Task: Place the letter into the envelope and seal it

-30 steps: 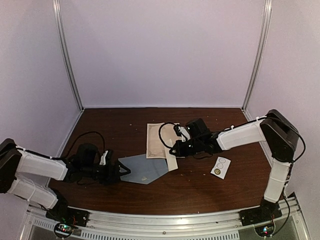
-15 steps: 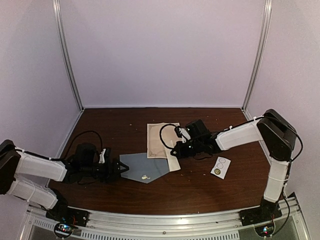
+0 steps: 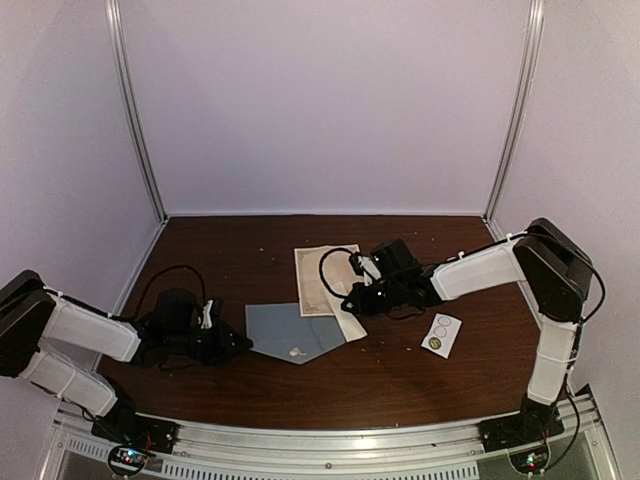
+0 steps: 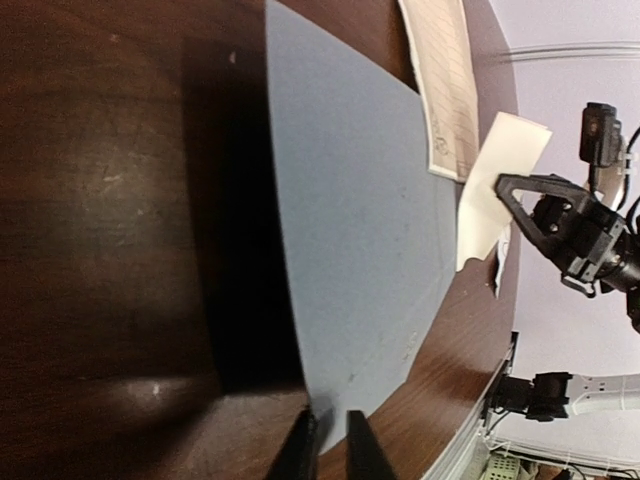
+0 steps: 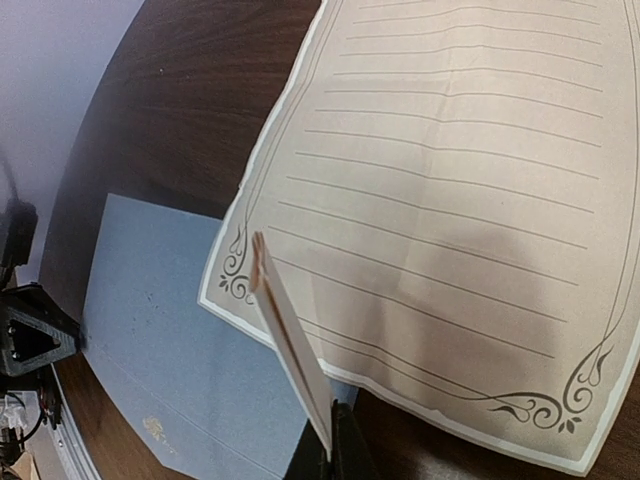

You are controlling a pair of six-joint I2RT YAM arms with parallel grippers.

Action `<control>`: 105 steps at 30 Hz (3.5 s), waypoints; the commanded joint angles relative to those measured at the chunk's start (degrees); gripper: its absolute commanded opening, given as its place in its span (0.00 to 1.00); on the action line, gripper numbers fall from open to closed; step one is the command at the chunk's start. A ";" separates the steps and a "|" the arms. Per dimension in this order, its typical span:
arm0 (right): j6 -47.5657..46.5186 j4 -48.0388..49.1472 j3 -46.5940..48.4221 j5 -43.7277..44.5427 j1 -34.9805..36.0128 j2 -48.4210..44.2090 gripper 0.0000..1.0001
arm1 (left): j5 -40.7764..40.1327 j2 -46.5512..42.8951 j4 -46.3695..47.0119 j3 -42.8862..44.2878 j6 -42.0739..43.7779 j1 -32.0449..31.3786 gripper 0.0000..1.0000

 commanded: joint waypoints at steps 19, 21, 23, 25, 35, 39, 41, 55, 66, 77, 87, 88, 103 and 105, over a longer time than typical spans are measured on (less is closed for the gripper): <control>-1.81 -5.07 -1.37 6.66 -0.18 -12.77 0.00 | -26.33 -14.75 -49.27 25.57 26.02 0.51 0.00; -2.00 -6.61 -1.57 7.29 -0.17 -14.44 0.00 | -28.02 -13.77 -54.67 30.41 29.95 0.51 0.00; -2.33 -7.55 -1.52 8.03 -0.17 -15.91 0.00 | -29.14 -11.79 -60.14 35.77 33.68 0.51 0.00; -2.57 -8.24 -1.51 8.42 -0.17 -17.07 0.00 | -29.34 -9.48 -64.77 41.26 38.15 0.43 0.00; -3.24 -10.44 -1.64 10.79 -0.28 -20.72 0.00 | -37.49 4.11 -82.17 61.11 56.17 -9.04 0.00; -3.49 -11.15 -1.90 11.81 -0.48 -21.81 0.00 | -44.79 10.24 -87.72 63.66 57.19 -16.36 0.00; -3.51 -11.35 -2.16 11.97 -0.66 -22.41 0.00 | -45.41 11.95 -88.29 64.45 57.71 -18.33 0.00; -3.97 -12.82 -2.73 13.16 -1.20 -25.84 0.00 | -44.83 14.82 -90.44 72.11 59.82 -24.82 0.00; -3.96 -13.28 -2.99 13.61 -1.70 -28.11 0.00 | -40.70 18.18 -89.64 71.43 61.63 -34.03 0.00; -3.29 -12.93 -4.41 13.70 -1.91 -29.90 0.00 | -39.42 21.30 -88.23 69.28 63.39 -40.76 0.00; -2.95 -12.74 -5.27 13.77 -2.13 -31.70 0.00 | -36.07 26.85 -87.16 69.18 63.97 -45.95 0.01; -2.96 -12.89 -5.41 14.03 -2.14 -31.94 0.00 | -35.98 26.87 -87.15 69.09 63.88 -45.98 0.02; -2.47 -15.95 -7.82 14.89 -2.51 -37.00 0.00 | -32.96 20.58 -80.82 65.87 53.06 -40.43 0.85; -2.45 -15.99 -8.30 14.17 -2.45 -37.18 0.00 | -30.93 16.85 -75.82 62.31 49.04 -36.47 0.85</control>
